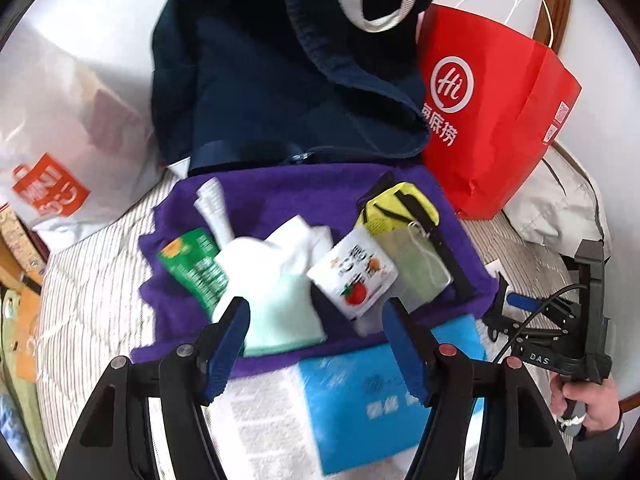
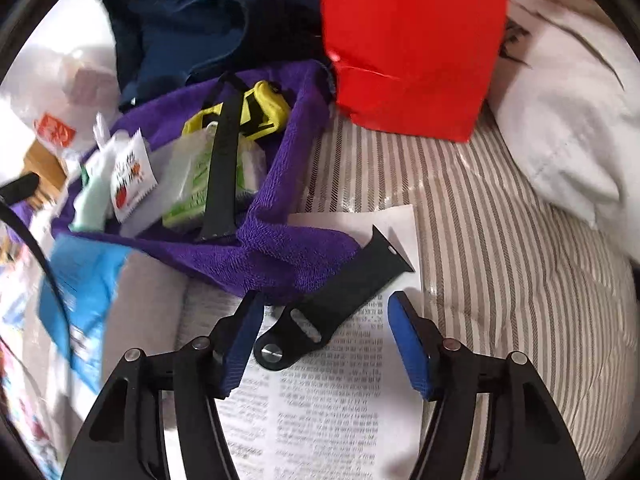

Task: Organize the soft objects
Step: 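Lower the tomato-print packet onto the towel and open the left tool, then reach to the second black strap piece with the right tool and grasp it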

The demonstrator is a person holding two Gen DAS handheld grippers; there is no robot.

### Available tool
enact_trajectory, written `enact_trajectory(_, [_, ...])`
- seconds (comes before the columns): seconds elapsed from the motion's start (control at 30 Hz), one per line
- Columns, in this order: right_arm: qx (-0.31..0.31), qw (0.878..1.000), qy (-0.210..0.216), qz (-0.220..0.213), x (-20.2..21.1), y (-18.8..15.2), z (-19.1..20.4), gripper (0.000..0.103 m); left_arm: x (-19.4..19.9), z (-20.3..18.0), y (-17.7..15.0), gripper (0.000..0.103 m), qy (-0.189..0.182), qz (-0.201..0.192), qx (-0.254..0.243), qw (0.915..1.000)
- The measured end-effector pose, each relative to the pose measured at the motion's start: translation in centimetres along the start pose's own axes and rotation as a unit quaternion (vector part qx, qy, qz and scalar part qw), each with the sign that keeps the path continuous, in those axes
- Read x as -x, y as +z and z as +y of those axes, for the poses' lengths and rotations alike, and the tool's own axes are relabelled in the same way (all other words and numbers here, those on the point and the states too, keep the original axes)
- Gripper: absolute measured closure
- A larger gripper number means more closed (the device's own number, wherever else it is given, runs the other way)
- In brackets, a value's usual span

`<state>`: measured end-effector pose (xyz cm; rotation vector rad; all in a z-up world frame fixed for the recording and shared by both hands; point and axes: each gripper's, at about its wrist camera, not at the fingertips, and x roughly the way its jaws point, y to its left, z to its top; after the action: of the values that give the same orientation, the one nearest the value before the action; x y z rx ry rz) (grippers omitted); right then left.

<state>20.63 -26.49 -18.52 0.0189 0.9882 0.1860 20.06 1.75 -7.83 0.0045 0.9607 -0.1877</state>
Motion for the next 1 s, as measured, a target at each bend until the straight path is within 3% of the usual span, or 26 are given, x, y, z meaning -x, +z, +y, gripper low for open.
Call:
enact_trajectory(0.07, [0.02,0.999,-0.025,0.003,0.1,-0.4,0.4,0.055,0.4,0.5,-0.5,0.036,0.006,-0.002,0.006,1.0])
enact_trajectory(0.13, [0.024,0.999,-0.025,0.012,0.6,-0.8,0.0,0.056,0.7,1.1,-1.2,0.036,0.002,-0.004,0.018,0.9998])
enact_trajectory(0.43, [-0.008,1.0,-0.002,0.022,1.9,-1.9,-2.7,0.056,1.5,1.4,-3.0,0.036,-0.007,-0.008,0.032,0.9994])
enact_trajectory(0.53, [-0.027,1.0,0.004,0.015,1.6,-1.2,-2.6,0.047,1.8,1.3,-3.4,0.036,-0.007,-0.006,0.031,0.9995])
enact_trajectory(0.7, [0.017,0.999,-0.047,-0.001,0.1,-0.6,-0.4,0.047,2.7,1.4,-4.1,0.036,-0.004,-0.007,0.027,0.9996])
enact_trajectory(0.73, [0.026,0.998,-0.054,-0.006,0.2,-0.7,-0.1,0.051,3.0,1.4,-4.2,0.036,-0.004,-0.009,0.027,0.9996])
enact_trajectory(0.77, [0.031,0.998,-0.059,-0.008,0.4,-0.8,-0.1,0.067,3.1,1.5,-4.3,0.036,-0.004,-0.009,0.026,0.9996])
enact_trajectory(0.8, [0.031,0.998,-0.057,-0.007,0.6,-0.9,-0.4,0.076,3.3,1.6,-4.4,0.036,-0.003,-0.01,0.025,0.9996])
enact_trajectory(0.87, [0.024,0.999,-0.044,-0.005,1.3,-1.0,-0.9,0.084,3.5,1.7,-4.7,0.036,-0.003,-0.01,0.028,0.9996])
enact_trajectory(0.9, [0.023,0.999,-0.041,-0.004,1.7,-1.0,-1.2,0.094,3.6,1.9,-4.8,0.036,-0.004,-0.01,0.03,0.9995])
enact_trajectory(1.0, [0.014,1.0,-0.023,0.0,2.8,-1.4,-1.7,0.097,3.9,2.1,-5.1,0.036,-0.006,-0.011,0.031,0.9994])
